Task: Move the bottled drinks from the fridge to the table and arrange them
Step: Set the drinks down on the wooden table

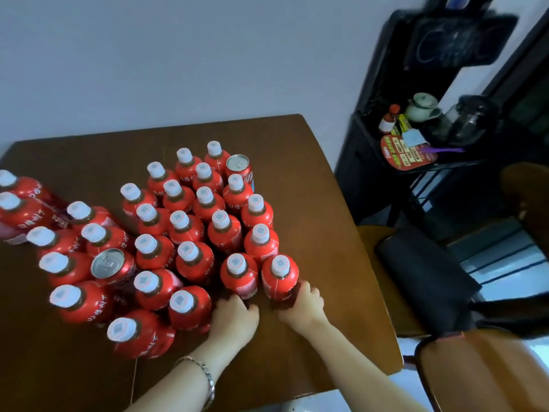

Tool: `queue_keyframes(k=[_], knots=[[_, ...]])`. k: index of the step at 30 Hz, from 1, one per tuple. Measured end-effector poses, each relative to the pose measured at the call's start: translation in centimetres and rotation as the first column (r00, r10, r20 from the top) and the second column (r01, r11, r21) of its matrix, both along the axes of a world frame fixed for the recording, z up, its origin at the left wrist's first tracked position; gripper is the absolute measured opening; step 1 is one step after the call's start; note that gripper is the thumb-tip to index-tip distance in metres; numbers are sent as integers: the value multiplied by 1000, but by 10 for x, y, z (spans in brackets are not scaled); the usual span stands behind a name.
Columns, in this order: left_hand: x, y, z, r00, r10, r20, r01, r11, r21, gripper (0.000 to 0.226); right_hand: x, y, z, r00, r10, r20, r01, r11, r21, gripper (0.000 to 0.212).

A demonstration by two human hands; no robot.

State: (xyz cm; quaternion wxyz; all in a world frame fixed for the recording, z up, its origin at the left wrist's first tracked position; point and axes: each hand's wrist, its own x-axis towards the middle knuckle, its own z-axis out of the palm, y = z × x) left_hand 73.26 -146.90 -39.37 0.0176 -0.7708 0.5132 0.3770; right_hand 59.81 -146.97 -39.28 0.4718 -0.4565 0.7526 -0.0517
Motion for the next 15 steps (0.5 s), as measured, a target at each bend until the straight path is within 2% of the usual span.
queue_keyframes(k=[2,4,7,10,12,13,15], knots=[[0,4,21,985,-161,-55,165,983,84,29,-7,8,23,994,107,-10,-106,991,87,60],[-4,7,38,959,-231,-162,255,955,152,25,-16,16,41,988,157,4,-156,980,123,52],[-14,12,67,890,-422,-171,439,895,78,26,-29,39,73,990,133,-40,-128,986,107,52],[-31,24,97,776,-618,-122,625,781,19,34,-40,76,103,991,24,-132,-17,998,58,57],[-47,49,121,665,-741,-92,743,669,-15,42,-45,126,128,980,-96,-173,106,993,50,58],[-54,57,131,634,-768,-94,769,639,-36,42,-50,139,133,977,-105,-187,116,992,46,56],[-83,95,156,486,-865,-127,860,499,-108,32,-62,195,155,957,-195,-214,201,980,8,45]])
